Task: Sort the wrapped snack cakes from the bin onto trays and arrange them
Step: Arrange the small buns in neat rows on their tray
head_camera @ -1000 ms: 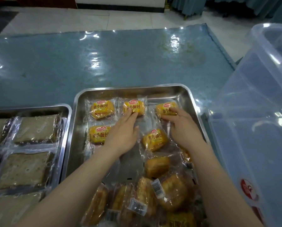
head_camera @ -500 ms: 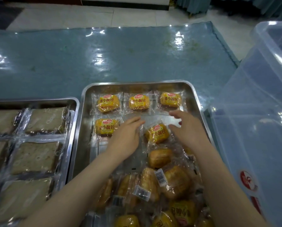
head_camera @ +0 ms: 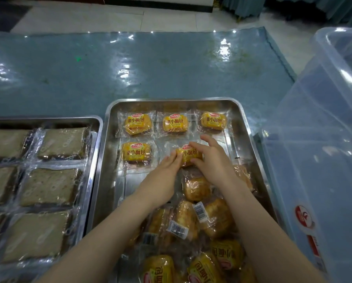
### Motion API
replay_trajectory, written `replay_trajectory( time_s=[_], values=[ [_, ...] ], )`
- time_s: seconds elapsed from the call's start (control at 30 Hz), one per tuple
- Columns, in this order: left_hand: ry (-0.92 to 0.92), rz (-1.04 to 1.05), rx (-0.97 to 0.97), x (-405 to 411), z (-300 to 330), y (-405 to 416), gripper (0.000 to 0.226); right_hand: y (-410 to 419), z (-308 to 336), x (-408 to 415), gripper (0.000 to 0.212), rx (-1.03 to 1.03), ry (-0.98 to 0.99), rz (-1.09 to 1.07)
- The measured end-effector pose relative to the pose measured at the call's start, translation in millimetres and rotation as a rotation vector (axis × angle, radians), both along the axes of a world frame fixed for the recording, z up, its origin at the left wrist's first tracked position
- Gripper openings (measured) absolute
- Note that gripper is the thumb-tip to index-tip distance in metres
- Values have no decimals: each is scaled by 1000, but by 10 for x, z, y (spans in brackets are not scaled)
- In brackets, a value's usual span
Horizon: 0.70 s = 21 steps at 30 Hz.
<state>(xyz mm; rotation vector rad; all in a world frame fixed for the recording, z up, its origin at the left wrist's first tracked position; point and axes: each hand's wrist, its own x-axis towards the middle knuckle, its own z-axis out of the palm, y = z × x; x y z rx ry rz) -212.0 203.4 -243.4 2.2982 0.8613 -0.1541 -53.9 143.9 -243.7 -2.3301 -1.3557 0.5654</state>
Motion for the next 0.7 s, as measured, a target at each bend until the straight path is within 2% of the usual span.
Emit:
replay_trajectory(
  time_s=[0.1,0.27,0.33,0.47,0.53,0.63,0.7],
  values=[
    [54,-16,13,52,12,9,94,-2,-31,-4,56,-19,-3,-29],
    [47,11,-29,65,43,12,91,-5,-78,-62,56,-13,0,-88],
    [-11,41,-33,39,73,23,85,8,-69,-79,57,-5,8,-100],
    [-240,160,-73,-71,173,64,65,85,-33,-117,53,81,27,-98],
    [-325,209,-90,-157,231,77,60,137,-22,-139,51,55,33,-80],
    [-391,247,-107,-298,282,67,55,153,33,-171,50,46,62,-80],
    [-391,268,-132,-397,291,37,52,62,112,-174,43,127,75,-133]
  ],
)
